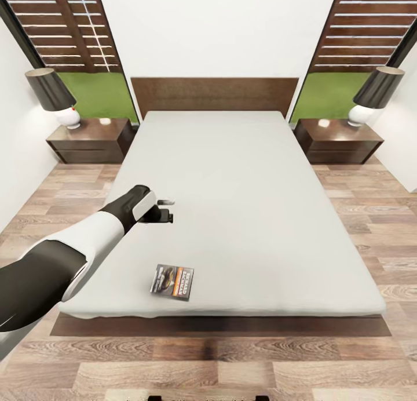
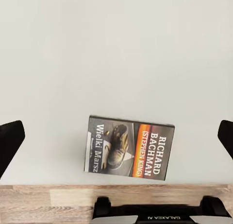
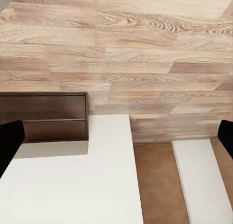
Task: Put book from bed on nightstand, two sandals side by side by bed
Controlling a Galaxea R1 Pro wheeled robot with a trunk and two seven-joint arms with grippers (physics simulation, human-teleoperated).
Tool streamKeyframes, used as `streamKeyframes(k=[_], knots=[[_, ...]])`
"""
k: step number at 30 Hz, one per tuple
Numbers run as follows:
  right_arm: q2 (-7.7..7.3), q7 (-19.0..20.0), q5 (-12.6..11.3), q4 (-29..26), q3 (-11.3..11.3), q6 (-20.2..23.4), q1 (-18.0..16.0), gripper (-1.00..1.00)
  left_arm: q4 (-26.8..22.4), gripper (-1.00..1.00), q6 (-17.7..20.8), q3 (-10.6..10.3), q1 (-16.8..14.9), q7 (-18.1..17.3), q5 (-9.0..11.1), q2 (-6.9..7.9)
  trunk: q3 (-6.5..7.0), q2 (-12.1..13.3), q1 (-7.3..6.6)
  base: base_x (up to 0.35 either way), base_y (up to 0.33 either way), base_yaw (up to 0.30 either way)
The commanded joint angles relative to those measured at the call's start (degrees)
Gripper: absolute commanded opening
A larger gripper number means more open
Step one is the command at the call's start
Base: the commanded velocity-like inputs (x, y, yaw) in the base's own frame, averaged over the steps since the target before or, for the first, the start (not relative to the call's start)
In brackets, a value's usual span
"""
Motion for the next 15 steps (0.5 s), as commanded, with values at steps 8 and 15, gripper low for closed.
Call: streamKeyframes(k=[8,15], knots=[[0.02,-0.2,0.6,0.2,-0.4,0.1,-0.1,1.0,-0.1,1.0,-3.9,-0.4,0.0,0.4,0.6,0.1,-0.84,-0.1,0.03,0.0,0.0,0.0],[-0.09,-0.2,0.6,0.2,-0.5,0.1,-0.1,1.0,-0.1,1.0,-7.6,-0.5,0.2,0.3,0.5,0.15,-1.5,-0.1,0.03,0.0,0.0,0.0]])
